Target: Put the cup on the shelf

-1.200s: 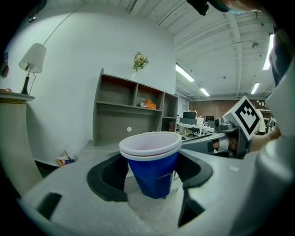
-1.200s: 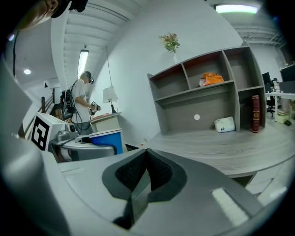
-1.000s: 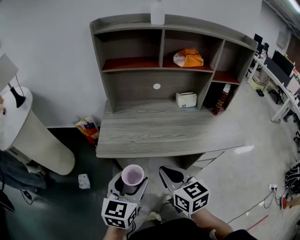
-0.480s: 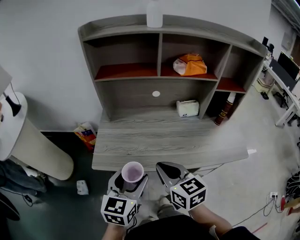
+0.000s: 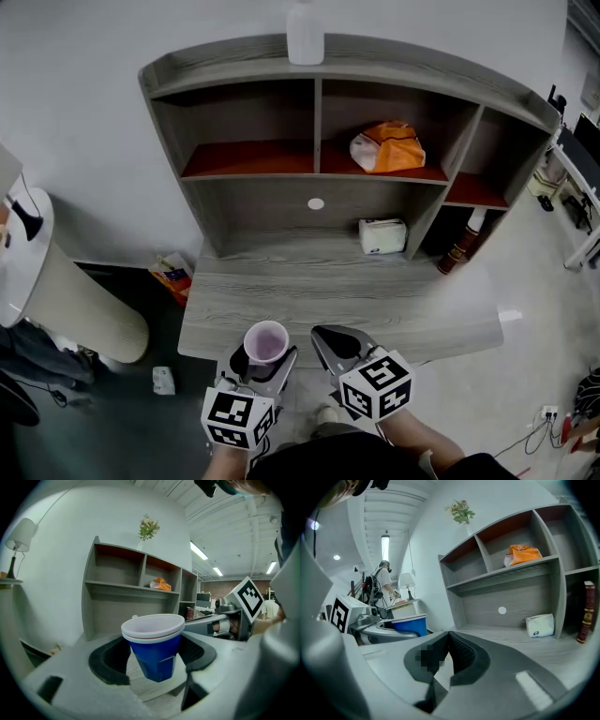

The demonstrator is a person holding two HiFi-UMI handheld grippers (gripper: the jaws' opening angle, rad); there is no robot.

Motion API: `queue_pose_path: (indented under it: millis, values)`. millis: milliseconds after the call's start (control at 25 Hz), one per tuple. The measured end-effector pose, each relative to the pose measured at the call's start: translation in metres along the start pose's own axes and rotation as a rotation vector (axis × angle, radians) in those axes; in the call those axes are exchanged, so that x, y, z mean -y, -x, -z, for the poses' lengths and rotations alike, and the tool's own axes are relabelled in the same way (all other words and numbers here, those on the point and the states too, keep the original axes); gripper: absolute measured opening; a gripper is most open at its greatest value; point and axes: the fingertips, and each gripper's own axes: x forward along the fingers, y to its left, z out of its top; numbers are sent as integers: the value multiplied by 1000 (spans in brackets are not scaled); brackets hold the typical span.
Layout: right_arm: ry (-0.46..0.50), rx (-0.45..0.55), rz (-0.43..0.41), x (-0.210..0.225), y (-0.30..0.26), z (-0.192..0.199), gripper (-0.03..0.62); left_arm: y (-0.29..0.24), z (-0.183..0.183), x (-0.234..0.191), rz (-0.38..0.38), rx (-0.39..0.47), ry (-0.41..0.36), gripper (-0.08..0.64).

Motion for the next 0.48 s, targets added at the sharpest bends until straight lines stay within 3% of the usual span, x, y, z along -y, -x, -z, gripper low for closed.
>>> queue_pose_path:
  millis: [480]
  values:
    - [34,-6,-74,39,-18,-20,0,-45,-30,-8,-55,30,-10,302]
